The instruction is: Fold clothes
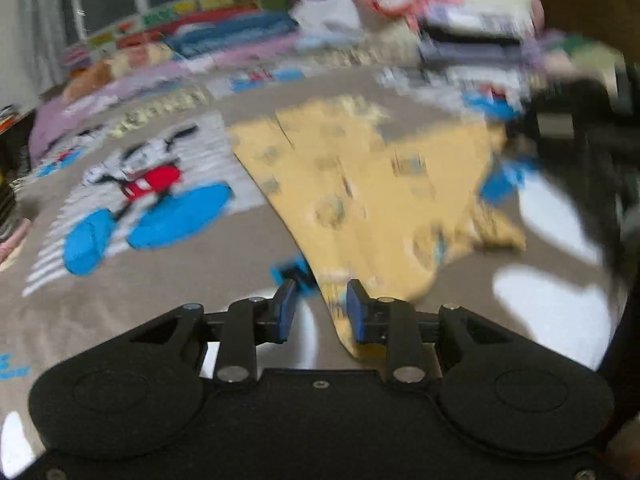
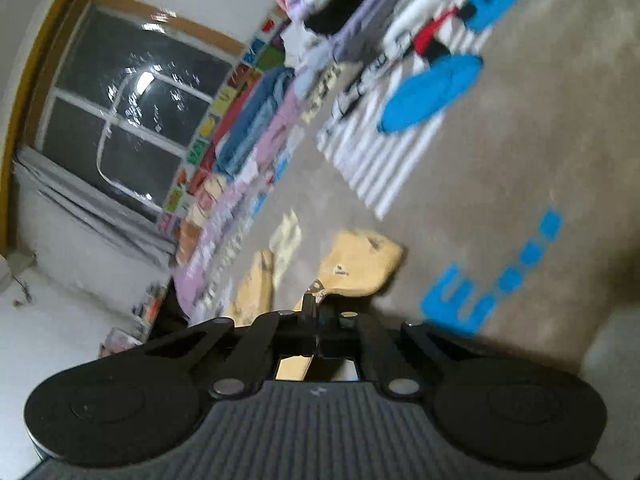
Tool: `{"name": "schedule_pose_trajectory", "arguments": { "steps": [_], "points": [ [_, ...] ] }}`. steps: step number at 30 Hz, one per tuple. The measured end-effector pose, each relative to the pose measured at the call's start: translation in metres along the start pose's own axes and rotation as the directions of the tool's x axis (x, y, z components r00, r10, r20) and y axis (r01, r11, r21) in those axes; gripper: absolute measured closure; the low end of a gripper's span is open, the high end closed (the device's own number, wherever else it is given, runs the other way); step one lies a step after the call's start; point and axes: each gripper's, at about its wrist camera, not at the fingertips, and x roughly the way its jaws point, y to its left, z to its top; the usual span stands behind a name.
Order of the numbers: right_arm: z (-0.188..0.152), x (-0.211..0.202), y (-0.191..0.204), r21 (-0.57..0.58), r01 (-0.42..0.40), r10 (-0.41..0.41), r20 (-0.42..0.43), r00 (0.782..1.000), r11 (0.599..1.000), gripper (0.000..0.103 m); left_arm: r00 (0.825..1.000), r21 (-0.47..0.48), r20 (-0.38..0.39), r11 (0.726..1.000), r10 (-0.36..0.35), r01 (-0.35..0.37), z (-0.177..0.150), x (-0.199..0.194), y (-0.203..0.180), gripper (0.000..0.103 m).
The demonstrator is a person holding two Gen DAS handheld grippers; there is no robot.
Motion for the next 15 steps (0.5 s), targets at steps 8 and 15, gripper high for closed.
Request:
{"name": "schedule_pose_trajectory", "arguments": {
  "steps": [8, 15],
  "points": [
    [0.002, 0.023, 0.0, -0.01, -0.029, 0.027, -0.135, 0.99, 1.0, 0.099, 0.999, -0.169, -0.014, 0.985, -0.044, 0.041, 0.001, -0.007, 0.031, 0.077],
    [0.001, 0.016, 0.005, -0.041, 0.005, -0.009, -0.113, 0.994, 0.999, 0.099, 0.978, -0.327, 0.146, 0.926, -0.148, 0.189, 0.031, 0.013, 0.067, 0.077]
  ]
}}
